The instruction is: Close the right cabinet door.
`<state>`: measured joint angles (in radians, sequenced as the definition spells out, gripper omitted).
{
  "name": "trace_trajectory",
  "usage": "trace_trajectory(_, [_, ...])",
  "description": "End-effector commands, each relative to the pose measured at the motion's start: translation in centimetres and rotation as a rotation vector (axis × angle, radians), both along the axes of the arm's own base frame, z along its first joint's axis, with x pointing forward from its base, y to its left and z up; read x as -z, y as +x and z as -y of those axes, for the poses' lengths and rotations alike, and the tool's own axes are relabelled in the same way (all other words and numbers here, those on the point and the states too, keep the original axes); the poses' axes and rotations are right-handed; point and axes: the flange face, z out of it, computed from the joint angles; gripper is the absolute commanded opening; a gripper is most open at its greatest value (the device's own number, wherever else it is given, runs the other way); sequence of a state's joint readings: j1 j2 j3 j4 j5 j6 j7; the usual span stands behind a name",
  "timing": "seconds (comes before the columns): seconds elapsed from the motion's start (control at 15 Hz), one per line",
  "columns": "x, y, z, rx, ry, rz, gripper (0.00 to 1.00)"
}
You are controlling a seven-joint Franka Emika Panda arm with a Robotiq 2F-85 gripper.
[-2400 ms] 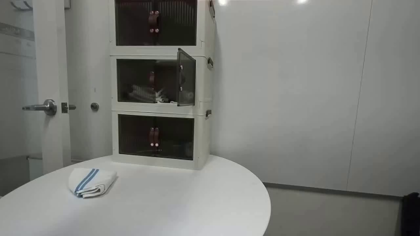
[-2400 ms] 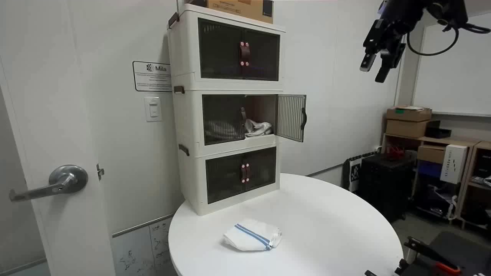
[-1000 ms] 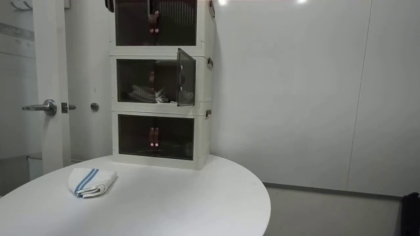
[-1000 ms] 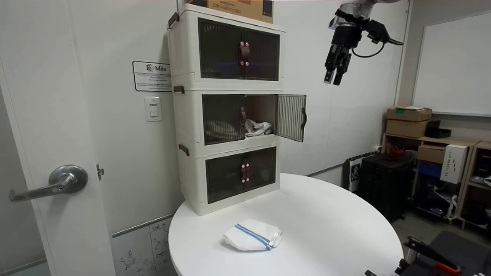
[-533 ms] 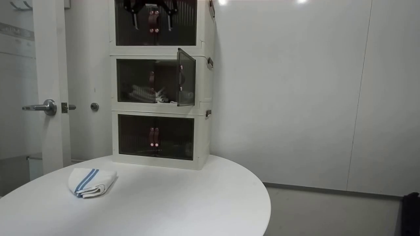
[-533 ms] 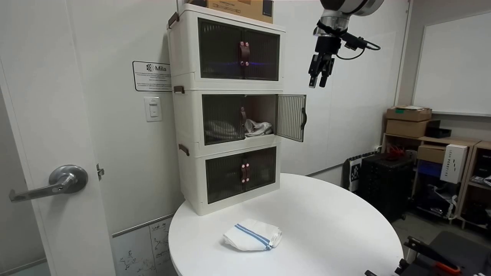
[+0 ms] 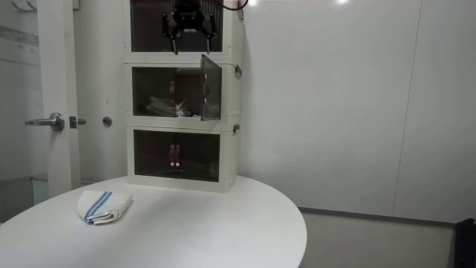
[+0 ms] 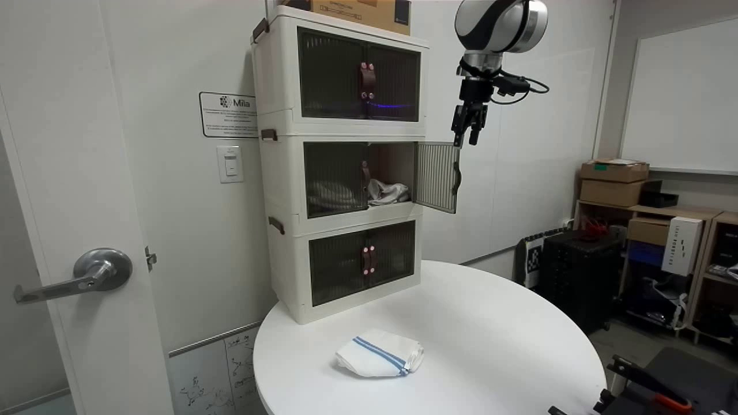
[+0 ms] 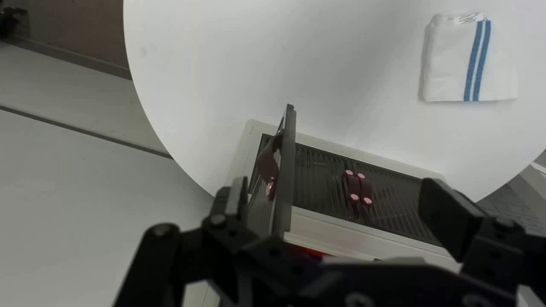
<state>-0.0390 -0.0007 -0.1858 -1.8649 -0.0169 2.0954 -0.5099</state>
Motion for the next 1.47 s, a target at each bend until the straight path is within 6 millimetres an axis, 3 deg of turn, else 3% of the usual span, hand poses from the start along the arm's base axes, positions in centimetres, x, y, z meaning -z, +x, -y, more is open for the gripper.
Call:
trace_trajectory(0.0, [2.7, 1.8, 0.2, -0.079, -0.031, -0.001, 1.00])
trace_trajectory(0.4, [4.4, 3.5, -0.5, -0.189, -0.049, 0.010, 1.00])
trace_trajectory(0.67, [3.4, 3.5, -1.8, -0.234, -0.048, 0.052, 1.00])
trace_trajectory(1.4, [-0.6, 4.0, -9.2, -0.332, 0.078, 0.151, 1.00])
